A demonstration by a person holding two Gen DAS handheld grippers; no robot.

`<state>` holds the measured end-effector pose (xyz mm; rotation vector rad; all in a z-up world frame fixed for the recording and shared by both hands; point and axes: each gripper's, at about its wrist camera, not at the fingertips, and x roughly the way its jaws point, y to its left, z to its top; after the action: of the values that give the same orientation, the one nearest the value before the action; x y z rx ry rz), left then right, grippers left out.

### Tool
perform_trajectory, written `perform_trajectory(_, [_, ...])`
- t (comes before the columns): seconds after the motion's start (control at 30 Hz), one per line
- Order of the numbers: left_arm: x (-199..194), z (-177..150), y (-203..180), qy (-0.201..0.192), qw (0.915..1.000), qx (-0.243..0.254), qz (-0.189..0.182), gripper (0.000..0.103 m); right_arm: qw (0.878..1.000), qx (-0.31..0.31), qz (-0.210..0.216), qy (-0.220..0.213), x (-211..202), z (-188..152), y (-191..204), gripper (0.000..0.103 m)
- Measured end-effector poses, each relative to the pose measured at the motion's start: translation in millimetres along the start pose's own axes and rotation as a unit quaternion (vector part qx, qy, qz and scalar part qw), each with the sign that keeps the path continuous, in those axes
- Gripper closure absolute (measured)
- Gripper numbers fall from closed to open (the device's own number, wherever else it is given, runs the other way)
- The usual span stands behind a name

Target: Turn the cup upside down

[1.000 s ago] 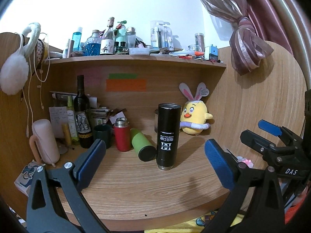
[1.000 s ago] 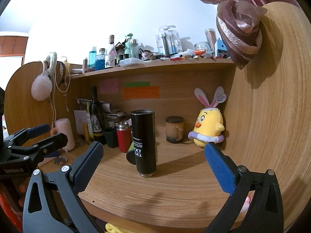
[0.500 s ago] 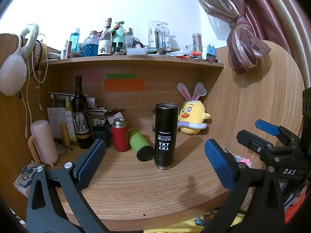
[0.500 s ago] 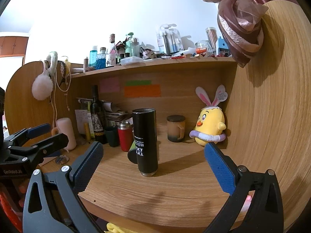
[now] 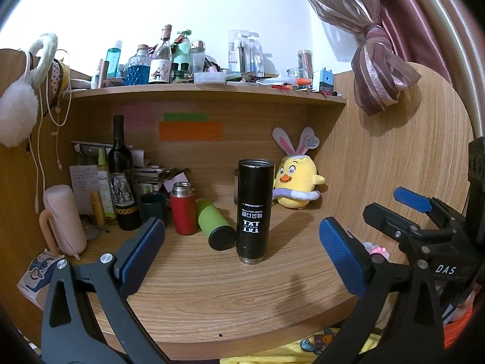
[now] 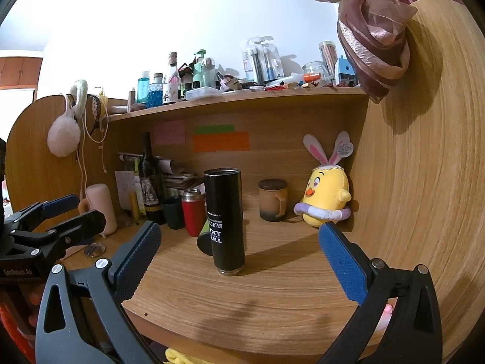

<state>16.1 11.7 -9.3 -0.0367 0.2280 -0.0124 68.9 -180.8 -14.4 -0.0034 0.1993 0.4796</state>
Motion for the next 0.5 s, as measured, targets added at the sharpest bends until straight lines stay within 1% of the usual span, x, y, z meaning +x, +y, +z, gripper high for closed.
perform_trajectory(0.5, [0.6,0.0,-0.2,0.000,1.0000,0.000,0.000,0.000,1.000,0.009,0.000,-0.003,-0.5,1.0,-7.5,0.000])
